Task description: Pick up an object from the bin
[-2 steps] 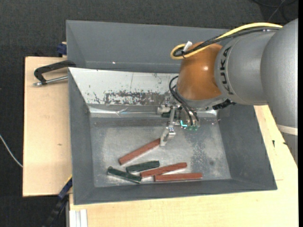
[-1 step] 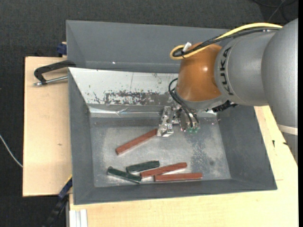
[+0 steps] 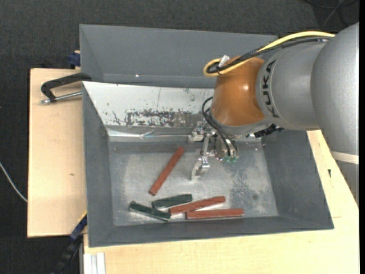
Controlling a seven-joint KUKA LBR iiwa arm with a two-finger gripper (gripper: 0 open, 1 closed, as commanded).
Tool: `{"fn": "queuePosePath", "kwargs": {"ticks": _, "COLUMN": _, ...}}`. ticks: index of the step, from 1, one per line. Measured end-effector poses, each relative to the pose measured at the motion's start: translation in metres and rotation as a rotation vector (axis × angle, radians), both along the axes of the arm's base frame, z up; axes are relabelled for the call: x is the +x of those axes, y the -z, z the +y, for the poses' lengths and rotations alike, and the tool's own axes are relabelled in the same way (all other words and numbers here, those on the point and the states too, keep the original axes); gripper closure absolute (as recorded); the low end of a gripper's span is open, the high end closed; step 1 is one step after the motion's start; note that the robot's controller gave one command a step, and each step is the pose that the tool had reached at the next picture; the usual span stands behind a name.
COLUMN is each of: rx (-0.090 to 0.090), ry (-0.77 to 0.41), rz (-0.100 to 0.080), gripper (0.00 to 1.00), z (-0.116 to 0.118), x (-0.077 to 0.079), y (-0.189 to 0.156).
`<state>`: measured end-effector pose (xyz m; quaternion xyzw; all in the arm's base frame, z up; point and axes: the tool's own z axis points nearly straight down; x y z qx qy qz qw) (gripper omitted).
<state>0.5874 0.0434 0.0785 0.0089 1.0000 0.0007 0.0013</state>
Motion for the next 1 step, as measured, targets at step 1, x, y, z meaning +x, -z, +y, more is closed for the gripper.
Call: {"fn": "queuePosePath", "kwargs": {"ticks": 1, "rx": 0.000, "ry": 0.000, "rz": 0.001, "gripper": 0.00, "z": 0.0000, "x": -0.0003, "y": 0.0003}}
